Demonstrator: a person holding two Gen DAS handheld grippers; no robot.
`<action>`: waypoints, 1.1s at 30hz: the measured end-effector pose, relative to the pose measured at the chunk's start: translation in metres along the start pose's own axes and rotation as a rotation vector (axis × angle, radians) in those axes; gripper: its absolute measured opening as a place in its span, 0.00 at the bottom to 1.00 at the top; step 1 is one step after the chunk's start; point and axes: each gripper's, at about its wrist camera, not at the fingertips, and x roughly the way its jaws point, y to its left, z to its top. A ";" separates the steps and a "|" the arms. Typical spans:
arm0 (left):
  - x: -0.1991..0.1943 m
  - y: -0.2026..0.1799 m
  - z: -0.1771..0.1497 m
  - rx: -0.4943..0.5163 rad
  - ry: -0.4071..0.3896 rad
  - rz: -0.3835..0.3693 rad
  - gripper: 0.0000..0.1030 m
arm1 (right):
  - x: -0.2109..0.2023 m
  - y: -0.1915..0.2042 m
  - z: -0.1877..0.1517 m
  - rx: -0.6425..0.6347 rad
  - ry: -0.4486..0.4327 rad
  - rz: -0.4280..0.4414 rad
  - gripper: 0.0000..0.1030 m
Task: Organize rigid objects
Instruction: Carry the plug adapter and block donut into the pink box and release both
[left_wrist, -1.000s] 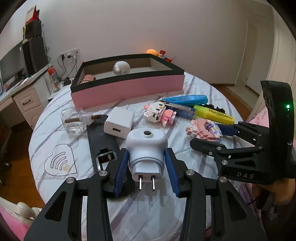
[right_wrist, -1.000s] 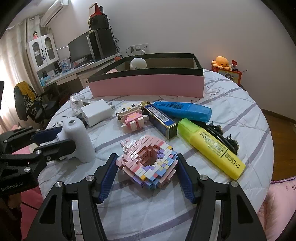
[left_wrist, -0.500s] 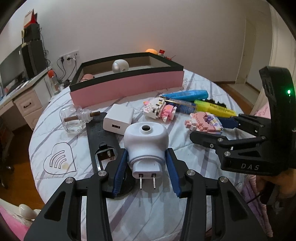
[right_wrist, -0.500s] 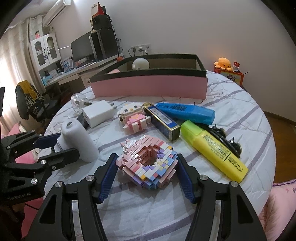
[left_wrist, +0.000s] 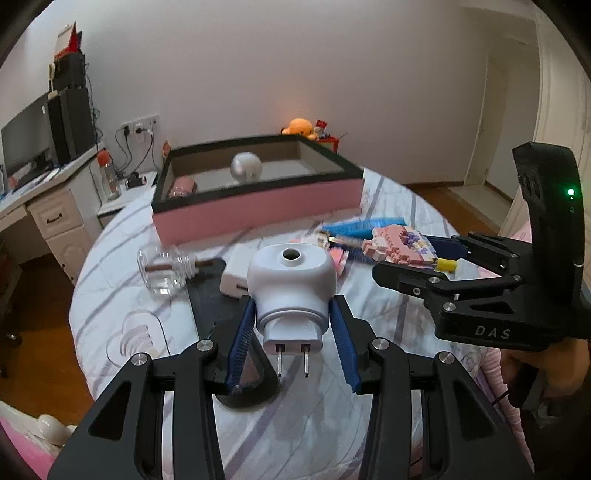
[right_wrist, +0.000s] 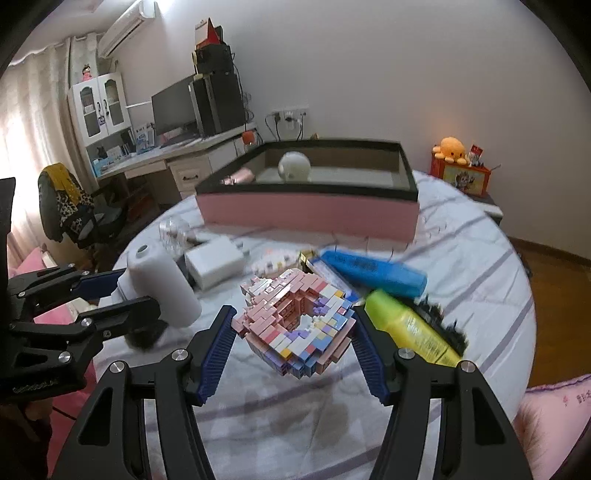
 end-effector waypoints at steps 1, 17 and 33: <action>-0.002 0.001 0.004 -0.002 -0.008 -0.003 0.41 | 0.000 0.000 0.004 -0.005 -0.002 0.001 0.62; 0.029 0.068 0.111 -0.013 -0.094 0.031 0.41 | 0.029 -0.016 0.111 -0.095 -0.046 -0.004 0.62; 0.181 0.127 0.182 -0.005 0.094 0.060 0.35 | 0.176 -0.058 0.185 -0.065 0.156 -0.010 0.62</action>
